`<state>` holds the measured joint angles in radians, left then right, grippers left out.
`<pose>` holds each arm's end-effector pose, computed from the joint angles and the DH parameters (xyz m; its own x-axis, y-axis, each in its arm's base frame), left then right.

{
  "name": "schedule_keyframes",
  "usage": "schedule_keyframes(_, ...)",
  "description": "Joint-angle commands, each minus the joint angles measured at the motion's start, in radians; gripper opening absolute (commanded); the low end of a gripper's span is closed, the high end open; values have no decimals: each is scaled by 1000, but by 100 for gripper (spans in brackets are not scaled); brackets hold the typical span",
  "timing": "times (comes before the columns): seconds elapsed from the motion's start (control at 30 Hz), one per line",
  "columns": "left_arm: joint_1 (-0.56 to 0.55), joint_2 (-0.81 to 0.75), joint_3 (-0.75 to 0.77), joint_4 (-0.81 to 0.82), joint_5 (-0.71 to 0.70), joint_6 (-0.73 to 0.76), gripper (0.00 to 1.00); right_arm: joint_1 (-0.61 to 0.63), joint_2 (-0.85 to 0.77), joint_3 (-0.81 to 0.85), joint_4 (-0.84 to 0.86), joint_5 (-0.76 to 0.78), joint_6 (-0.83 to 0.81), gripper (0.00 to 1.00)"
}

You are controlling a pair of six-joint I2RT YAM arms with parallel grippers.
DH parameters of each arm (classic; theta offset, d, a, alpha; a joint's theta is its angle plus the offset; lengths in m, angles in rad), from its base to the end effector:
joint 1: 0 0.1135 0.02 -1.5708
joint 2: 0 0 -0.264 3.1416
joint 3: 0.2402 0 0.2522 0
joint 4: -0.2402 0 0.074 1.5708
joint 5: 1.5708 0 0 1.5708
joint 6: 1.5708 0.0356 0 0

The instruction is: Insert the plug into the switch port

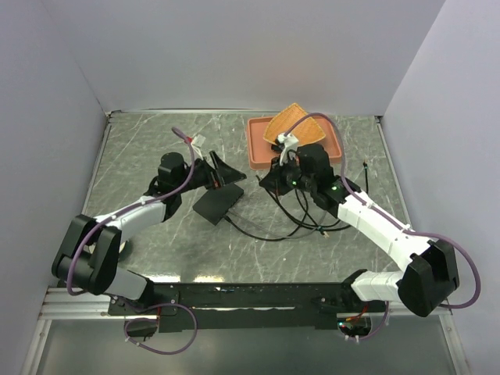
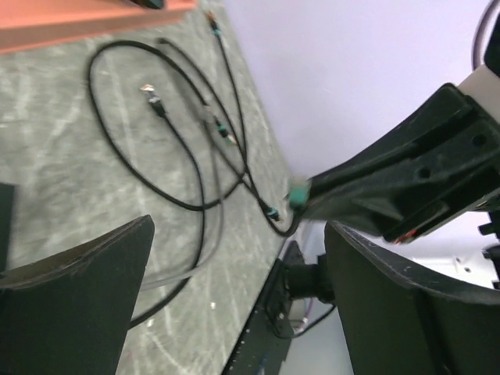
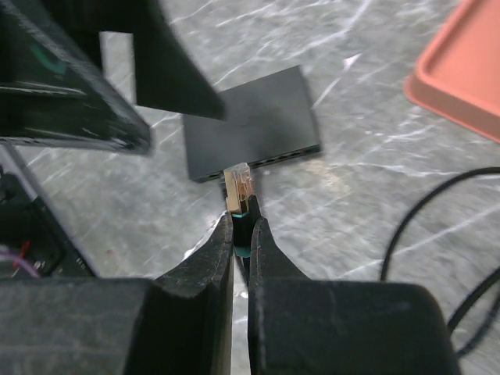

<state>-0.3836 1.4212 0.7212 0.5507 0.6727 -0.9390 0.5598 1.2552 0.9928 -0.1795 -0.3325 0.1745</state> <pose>0.2767 -0.1356 0.2475 -0.7788 -0.3663 -0.5092 0.3990 0.3371 -0.8527 0.2375 0.1625 0.3128 -0.4874 -0.1118 -0.8660 -0.6776 0.6739 0.2944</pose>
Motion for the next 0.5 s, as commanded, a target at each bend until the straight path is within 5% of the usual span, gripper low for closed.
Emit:
schedule_keyframes(0.0,-31,8,46,146,28,-57,96,49,4,37,40,-4,6,0)
schedule_keyframes(0.47,-104,44,118,77,1,-14,65,91,19,53,61,17,25,0)
